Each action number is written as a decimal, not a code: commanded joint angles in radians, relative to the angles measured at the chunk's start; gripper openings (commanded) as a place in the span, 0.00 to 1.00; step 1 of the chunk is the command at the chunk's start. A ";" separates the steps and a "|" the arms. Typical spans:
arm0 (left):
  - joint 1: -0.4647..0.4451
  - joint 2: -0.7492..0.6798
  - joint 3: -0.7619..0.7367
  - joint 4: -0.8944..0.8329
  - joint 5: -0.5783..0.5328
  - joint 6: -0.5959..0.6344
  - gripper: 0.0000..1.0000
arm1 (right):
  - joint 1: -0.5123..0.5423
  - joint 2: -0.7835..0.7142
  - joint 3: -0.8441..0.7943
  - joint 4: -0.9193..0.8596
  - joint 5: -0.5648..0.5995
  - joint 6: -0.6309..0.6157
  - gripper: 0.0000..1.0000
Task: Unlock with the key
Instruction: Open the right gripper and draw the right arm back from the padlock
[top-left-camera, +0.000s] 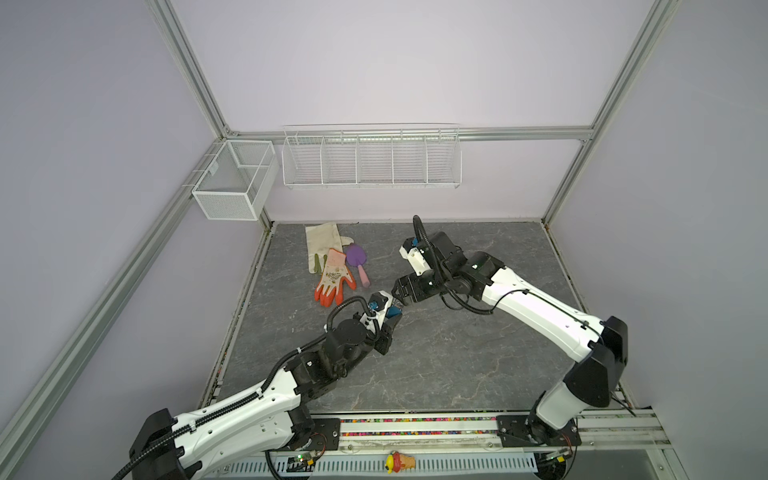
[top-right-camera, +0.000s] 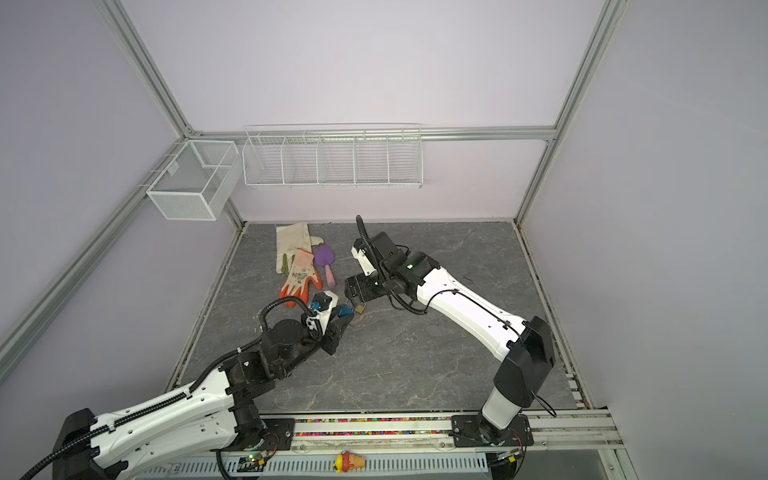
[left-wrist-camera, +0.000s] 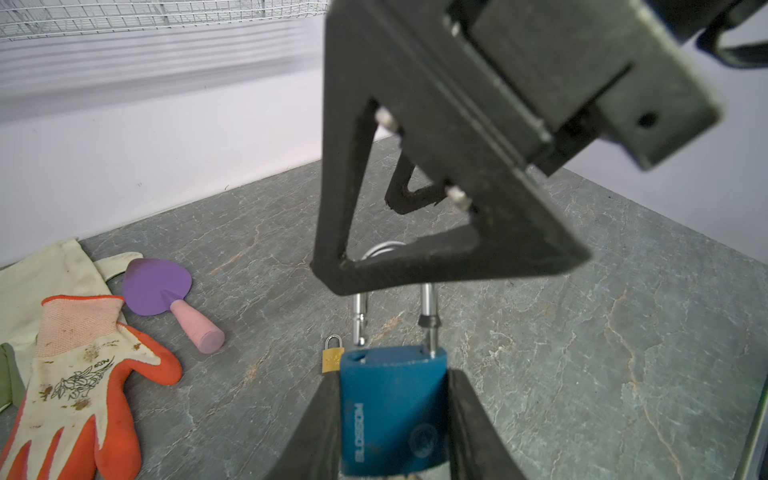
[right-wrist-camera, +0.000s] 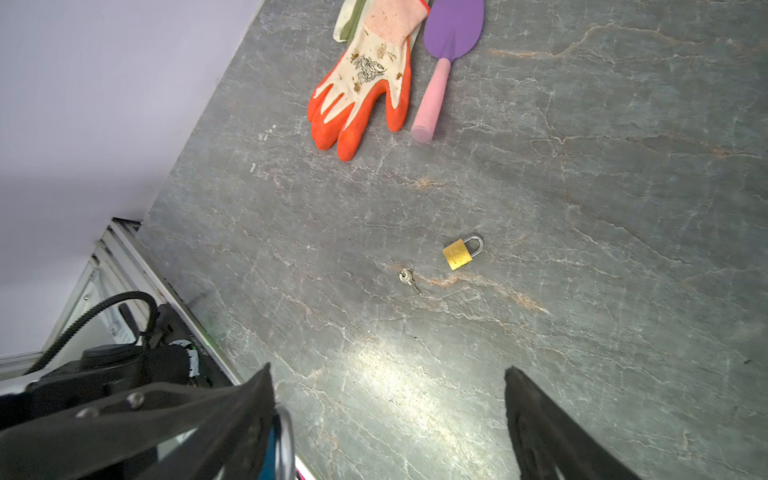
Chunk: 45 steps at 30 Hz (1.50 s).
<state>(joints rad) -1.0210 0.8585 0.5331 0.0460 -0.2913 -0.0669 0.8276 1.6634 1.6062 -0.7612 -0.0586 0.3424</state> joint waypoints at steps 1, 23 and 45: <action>0.002 -0.008 -0.008 0.052 -0.011 0.030 0.00 | -0.003 0.025 0.042 -0.074 0.051 -0.035 0.88; 0.002 -0.027 -0.011 0.034 -0.058 0.009 0.00 | -0.057 0.067 0.112 -0.188 -0.015 -0.119 0.90; 0.002 0.023 0.014 0.052 -0.022 -0.011 0.00 | -0.017 0.117 0.240 -0.217 0.012 -0.139 0.90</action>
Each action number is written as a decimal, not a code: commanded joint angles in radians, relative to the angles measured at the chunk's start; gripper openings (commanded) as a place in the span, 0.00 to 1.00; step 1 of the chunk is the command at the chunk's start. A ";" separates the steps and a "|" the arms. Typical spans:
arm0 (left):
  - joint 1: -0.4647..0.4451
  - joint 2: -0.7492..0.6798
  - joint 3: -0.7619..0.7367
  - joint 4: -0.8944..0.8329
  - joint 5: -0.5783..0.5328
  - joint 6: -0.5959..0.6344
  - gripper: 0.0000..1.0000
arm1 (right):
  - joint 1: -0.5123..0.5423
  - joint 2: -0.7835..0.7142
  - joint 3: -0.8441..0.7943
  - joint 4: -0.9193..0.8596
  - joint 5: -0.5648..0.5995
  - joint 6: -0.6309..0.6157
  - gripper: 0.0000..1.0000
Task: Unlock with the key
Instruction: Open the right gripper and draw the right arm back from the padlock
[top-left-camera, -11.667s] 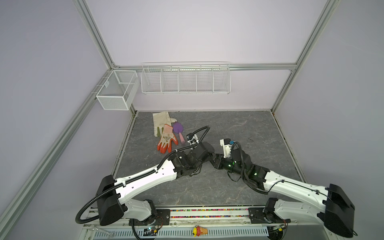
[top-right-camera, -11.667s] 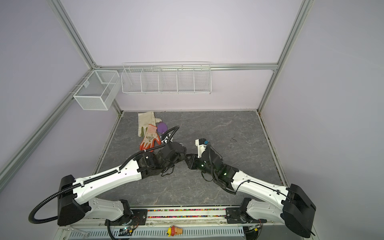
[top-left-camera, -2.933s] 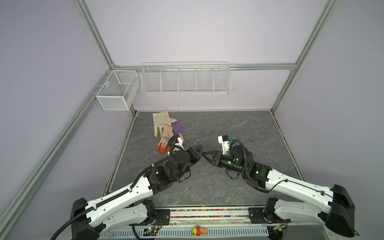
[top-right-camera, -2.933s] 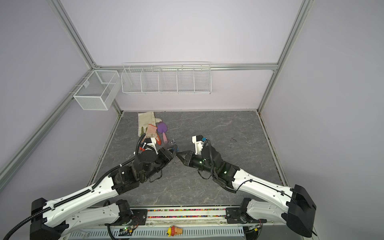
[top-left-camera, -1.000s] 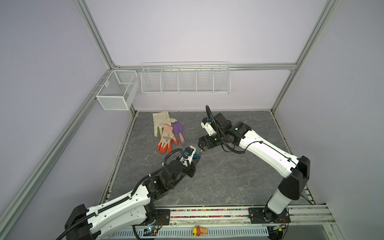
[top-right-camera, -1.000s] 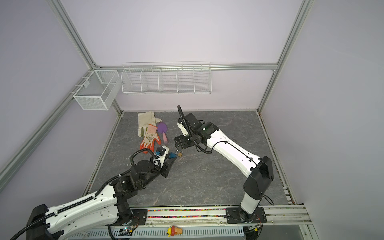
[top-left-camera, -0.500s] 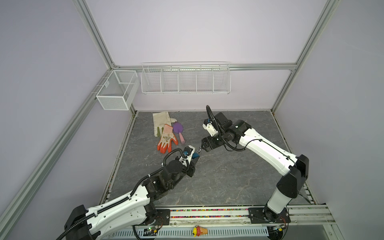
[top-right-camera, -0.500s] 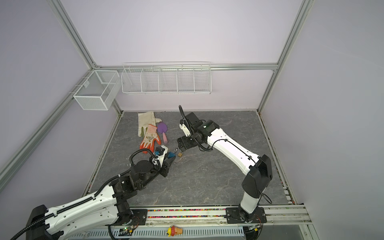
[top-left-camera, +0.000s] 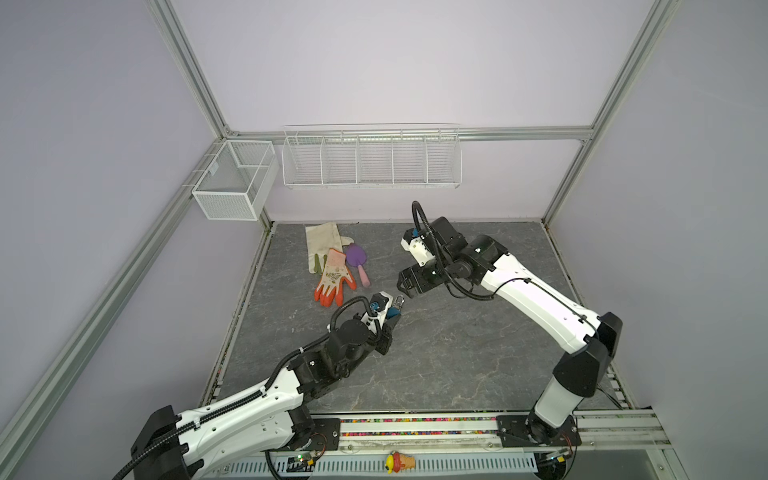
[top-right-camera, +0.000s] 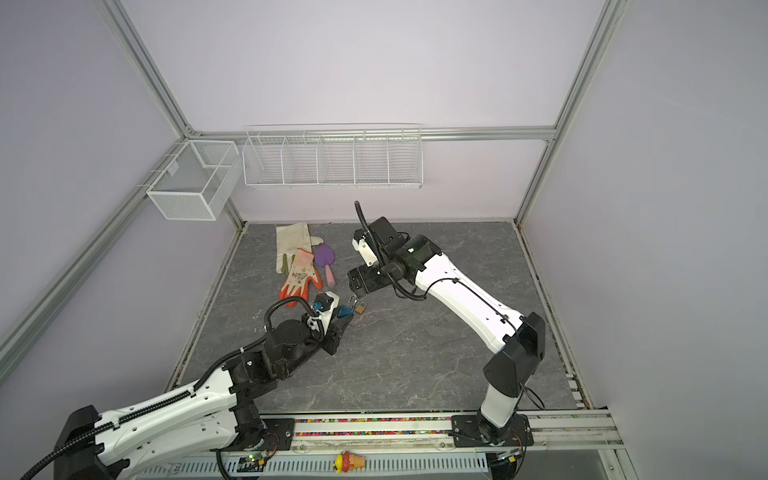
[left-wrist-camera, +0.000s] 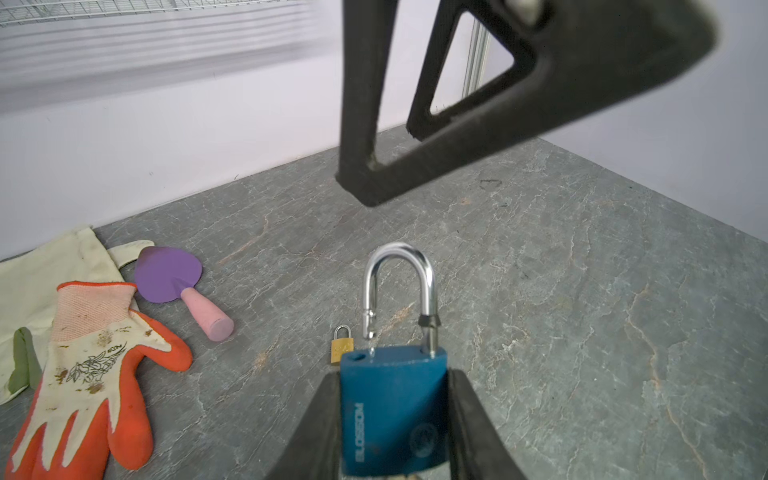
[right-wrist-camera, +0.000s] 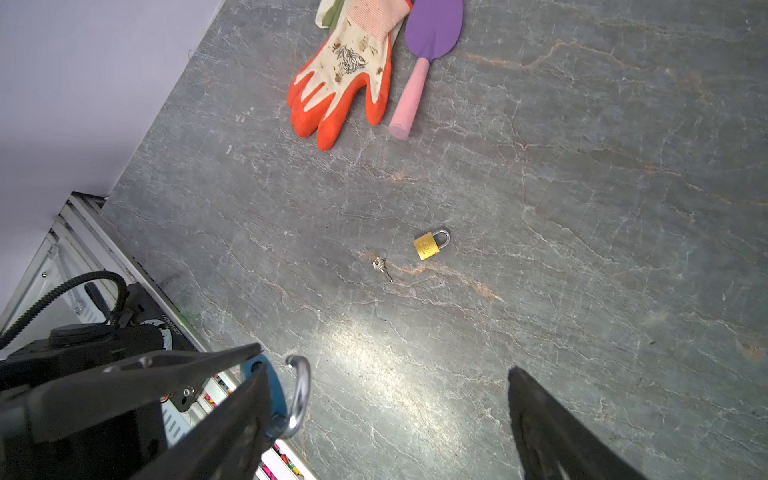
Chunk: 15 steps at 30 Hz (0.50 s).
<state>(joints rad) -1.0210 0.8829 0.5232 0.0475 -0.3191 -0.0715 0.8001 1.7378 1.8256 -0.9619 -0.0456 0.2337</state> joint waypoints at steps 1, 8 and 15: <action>0.002 -0.003 0.026 0.053 0.006 -0.008 0.00 | 0.010 0.048 0.018 -0.021 0.004 -0.032 0.90; 0.002 -0.016 0.025 0.046 -0.001 -0.011 0.00 | -0.005 0.064 -0.005 -0.034 0.039 -0.041 0.90; 0.002 -0.043 0.011 0.034 -0.034 -0.030 0.00 | -0.022 0.077 -0.004 -0.058 0.009 -0.065 0.90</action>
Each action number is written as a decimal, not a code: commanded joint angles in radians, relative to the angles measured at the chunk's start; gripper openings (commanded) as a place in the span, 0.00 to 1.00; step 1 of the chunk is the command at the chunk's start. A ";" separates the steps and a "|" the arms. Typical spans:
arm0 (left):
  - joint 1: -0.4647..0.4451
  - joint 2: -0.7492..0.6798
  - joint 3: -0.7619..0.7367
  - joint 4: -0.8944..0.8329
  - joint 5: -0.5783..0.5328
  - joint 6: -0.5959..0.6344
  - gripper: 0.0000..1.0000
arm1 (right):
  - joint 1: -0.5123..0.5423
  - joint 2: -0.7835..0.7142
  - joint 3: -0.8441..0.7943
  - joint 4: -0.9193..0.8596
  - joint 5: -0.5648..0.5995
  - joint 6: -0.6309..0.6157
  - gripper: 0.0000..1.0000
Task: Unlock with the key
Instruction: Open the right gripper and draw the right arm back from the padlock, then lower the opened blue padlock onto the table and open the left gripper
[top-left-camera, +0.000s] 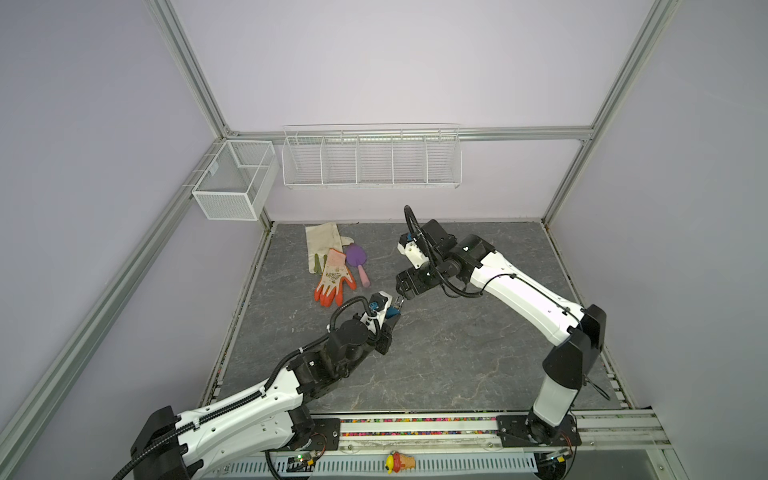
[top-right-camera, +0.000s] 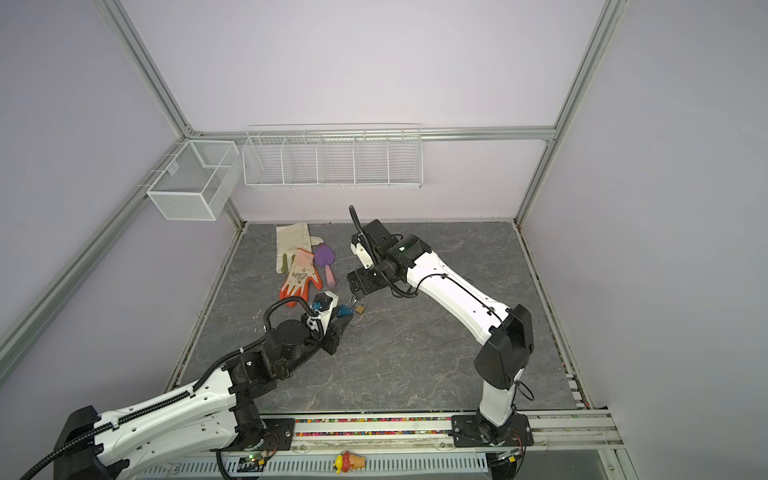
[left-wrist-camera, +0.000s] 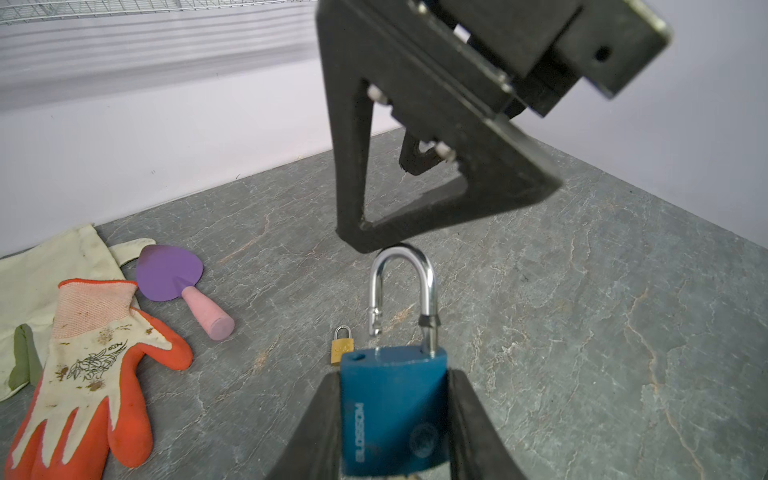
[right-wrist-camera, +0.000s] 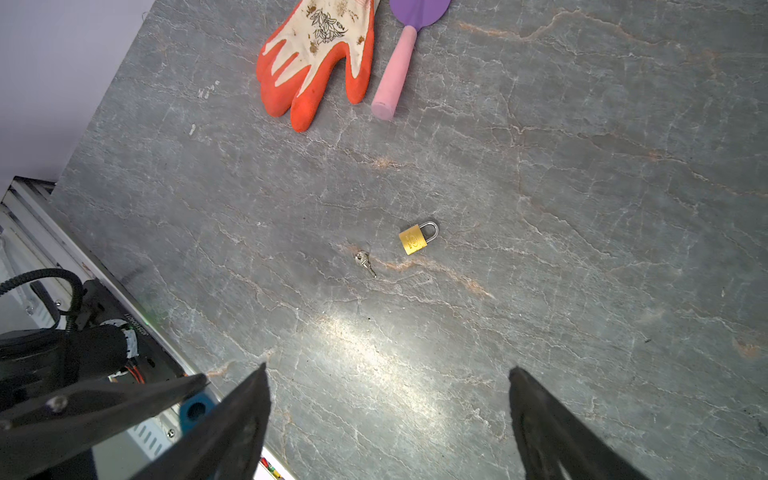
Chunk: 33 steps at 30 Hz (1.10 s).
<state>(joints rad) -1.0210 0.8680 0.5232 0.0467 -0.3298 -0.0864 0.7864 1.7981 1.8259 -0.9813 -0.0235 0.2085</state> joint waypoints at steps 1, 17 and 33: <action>0.002 -0.030 0.012 0.029 -0.020 -0.017 0.00 | -0.008 0.019 -0.006 -0.042 -0.017 -0.049 0.90; 0.002 -0.066 -0.008 -0.014 -0.084 -0.046 0.00 | -0.010 -0.059 -0.100 -0.024 -0.097 -0.088 0.90; 0.023 0.042 0.094 -0.623 -0.187 -0.551 0.00 | -0.026 -0.293 -0.576 0.343 -0.076 0.171 0.90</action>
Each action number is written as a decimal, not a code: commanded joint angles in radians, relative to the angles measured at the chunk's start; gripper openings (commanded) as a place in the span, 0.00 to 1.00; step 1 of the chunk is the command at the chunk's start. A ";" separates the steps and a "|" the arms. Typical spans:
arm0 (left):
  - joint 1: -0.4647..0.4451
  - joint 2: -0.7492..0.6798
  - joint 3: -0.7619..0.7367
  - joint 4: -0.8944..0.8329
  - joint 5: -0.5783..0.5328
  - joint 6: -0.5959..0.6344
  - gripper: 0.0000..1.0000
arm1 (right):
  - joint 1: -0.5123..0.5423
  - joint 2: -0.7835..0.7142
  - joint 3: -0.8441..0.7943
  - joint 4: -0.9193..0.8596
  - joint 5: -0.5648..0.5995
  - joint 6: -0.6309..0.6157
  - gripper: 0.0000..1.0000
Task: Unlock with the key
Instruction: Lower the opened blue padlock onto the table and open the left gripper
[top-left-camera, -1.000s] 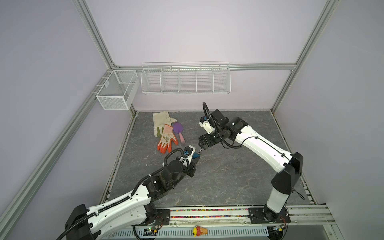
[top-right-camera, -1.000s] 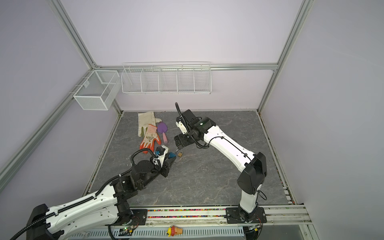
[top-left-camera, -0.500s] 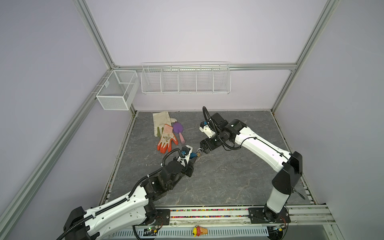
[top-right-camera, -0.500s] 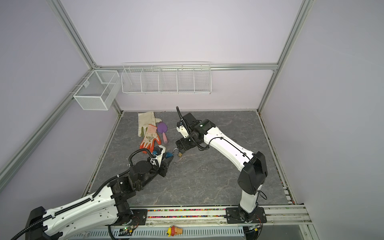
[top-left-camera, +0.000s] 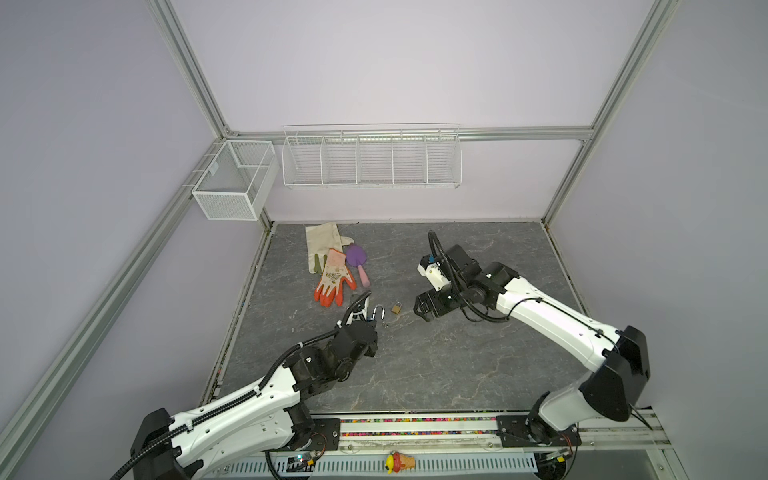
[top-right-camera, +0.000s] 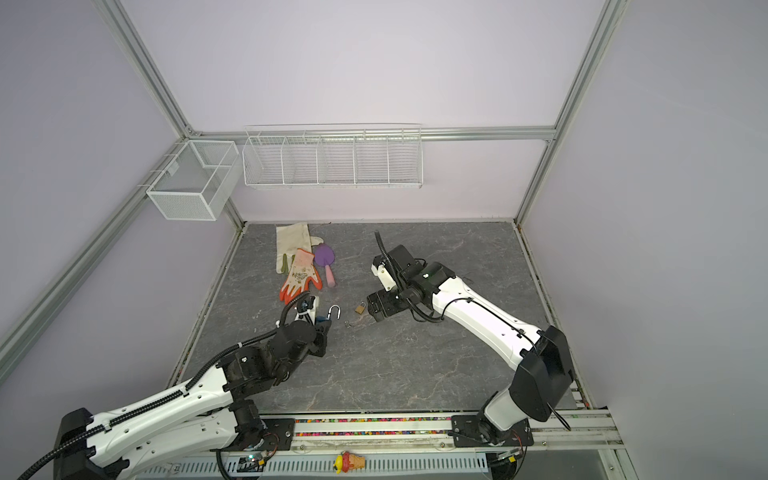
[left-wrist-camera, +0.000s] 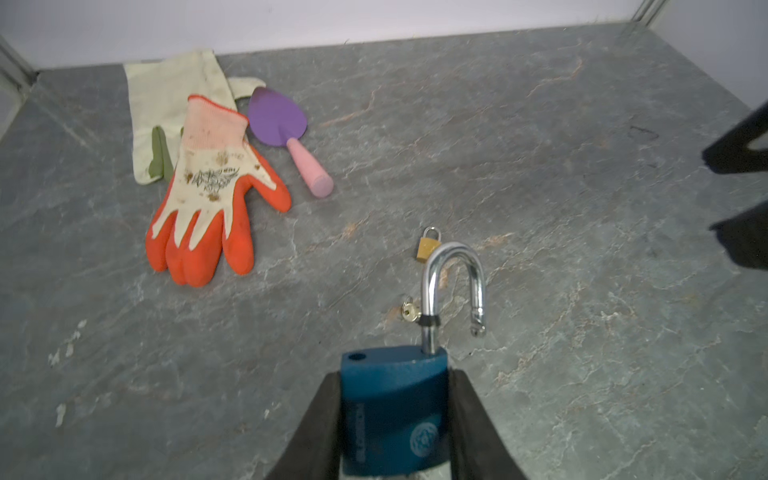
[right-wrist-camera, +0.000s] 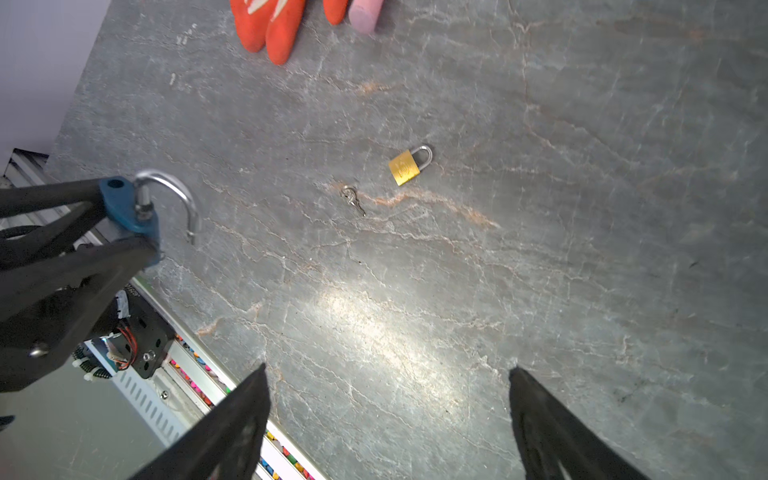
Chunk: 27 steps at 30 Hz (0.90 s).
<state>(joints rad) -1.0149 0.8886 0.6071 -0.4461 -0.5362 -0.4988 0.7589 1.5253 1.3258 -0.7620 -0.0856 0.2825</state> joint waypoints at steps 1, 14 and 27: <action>0.035 0.038 -0.001 -0.124 0.080 -0.150 0.00 | 0.004 -0.030 -0.106 0.153 -0.011 0.124 0.90; 0.180 0.206 -0.102 -0.017 0.301 -0.283 0.00 | 0.050 -0.023 -0.235 0.288 0.032 0.241 0.90; 0.193 0.348 -0.101 -0.018 0.309 -0.311 0.00 | 0.072 0.008 -0.226 0.278 0.076 0.228 0.90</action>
<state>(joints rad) -0.8284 1.2163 0.5011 -0.4625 -0.2230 -0.7818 0.8204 1.5192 1.1038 -0.4877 -0.0338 0.5022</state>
